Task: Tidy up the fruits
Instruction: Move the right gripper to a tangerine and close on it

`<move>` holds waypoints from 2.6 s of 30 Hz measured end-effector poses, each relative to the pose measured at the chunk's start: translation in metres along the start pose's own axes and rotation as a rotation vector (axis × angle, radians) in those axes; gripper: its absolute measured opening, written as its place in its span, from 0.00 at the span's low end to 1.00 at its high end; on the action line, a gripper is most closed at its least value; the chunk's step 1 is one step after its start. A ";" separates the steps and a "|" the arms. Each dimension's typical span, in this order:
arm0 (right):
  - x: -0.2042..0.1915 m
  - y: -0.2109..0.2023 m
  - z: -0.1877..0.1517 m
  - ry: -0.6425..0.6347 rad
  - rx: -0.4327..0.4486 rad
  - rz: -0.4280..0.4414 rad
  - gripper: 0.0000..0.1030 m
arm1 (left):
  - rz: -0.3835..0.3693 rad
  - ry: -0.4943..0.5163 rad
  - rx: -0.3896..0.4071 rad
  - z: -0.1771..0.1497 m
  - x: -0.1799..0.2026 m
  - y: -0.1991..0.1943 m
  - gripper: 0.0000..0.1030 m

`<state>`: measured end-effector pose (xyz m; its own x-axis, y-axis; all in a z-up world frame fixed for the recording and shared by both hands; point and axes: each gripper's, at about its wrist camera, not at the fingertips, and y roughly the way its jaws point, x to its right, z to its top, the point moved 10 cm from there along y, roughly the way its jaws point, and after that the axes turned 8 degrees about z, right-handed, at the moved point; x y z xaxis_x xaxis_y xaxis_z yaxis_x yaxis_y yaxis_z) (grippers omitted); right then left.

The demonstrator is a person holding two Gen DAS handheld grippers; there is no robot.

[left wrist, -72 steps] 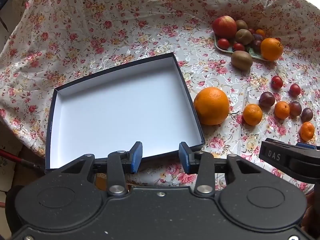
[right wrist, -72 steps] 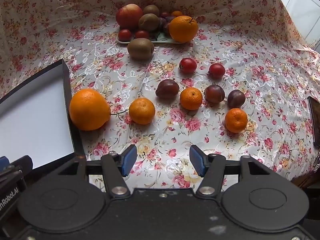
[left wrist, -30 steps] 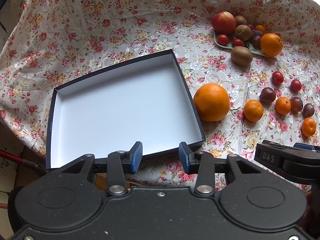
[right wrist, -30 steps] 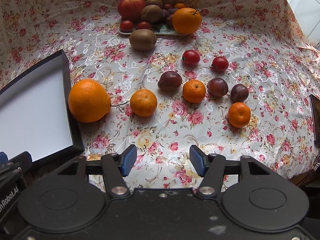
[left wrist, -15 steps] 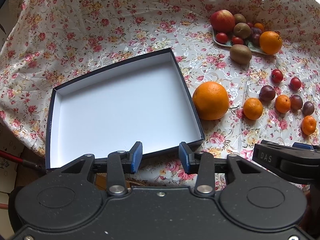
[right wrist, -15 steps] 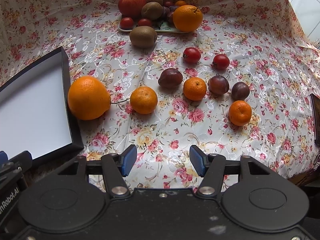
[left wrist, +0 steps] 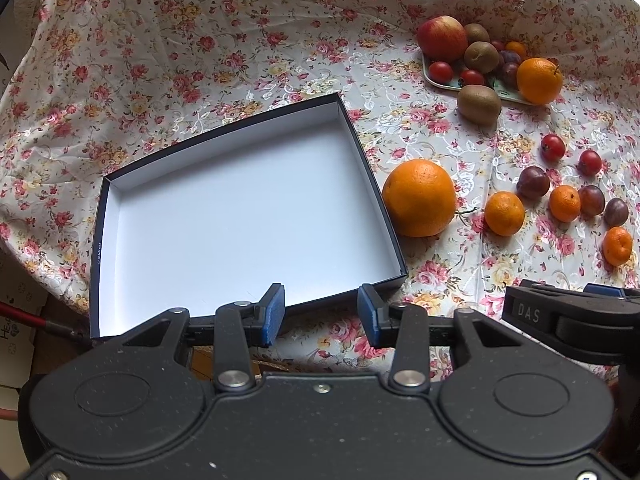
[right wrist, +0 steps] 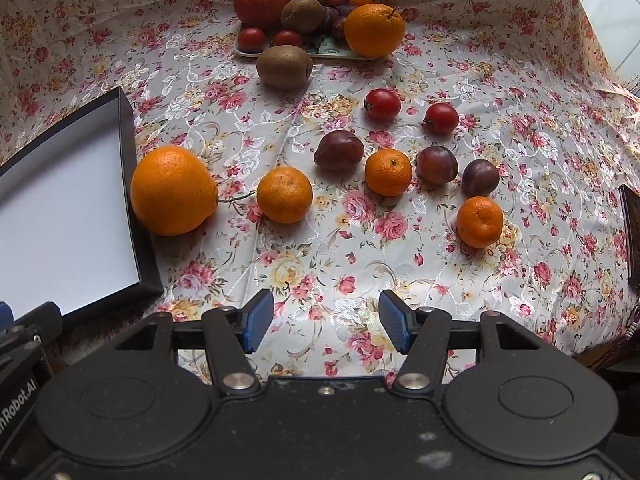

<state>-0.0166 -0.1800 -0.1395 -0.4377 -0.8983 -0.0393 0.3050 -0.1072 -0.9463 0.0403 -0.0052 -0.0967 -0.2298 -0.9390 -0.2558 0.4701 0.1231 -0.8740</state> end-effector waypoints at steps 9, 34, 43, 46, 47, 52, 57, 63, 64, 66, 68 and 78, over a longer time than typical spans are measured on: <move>0.022 0.012 -0.001 -0.005 -0.071 -0.057 0.55 | -0.010 0.019 -0.026 -0.002 0.005 0.000 0.48; 0.135 -0.001 0.049 0.198 -0.012 -0.087 0.41 | -0.116 0.164 -0.044 0.071 0.103 -0.009 0.48; 0.152 0.017 0.060 0.187 -0.005 -0.053 0.40 | -0.137 0.238 -0.129 0.074 0.153 0.020 0.48; 0.153 0.025 0.056 0.160 -0.006 -0.049 0.33 | -0.143 0.231 -0.153 0.073 0.158 0.030 0.48; 0.154 0.028 0.054 0.166 -0.011 -0.045 0.32 | -0.144 0.223 -0.173 0.071 0.158 0.035 0.48; 0.153 0.041 0.045 0.228 -0.070 0.025 0.32 | -0.170 0.203 -0.238 0.065 0.159 0.048 0.47; 0.155 0.041 0.049 0.267 -0.022 0.010 0.32 | -0.186 0.162 -0.274 0.063 0.159 0.055 0.47; 0.154 0.046 0.052 0.280 -0.008 -0.016 0.32 | -0.193 0.157 -0.283 0.063 0.164 0.058 0.47; 0.154 0.047 0.051 0.277 -0.007 -0.019 0.32 | -0.194 0.161 -0.284 0.062 0.165 0.059 0.47; 0.154 0.046 0.052 0.267 0.002 -0.032 0.32 | -0.193 0.165 -0.288 0.061 0.166 0.061 0.47; 0.155 0.046 0.052 0.259 0.003 -0.039 0.34 | -0.190 0.163 -0.296 0.059 0.166 0.064 0.48; 0.162 0.065 0.042 0.384 -0.104 0.011 0.44 | -0.190 0.176 -0.328 0.051 0.175 0.075 0.49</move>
<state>-0.0319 -0.3509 -0.1941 -0.7251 -0.6726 -0.1482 0.2332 -0.0373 -0.9717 0.0783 -0.1766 -0.1860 -0.4421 -0.8890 -0.1192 0.1154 0.0754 -0.9905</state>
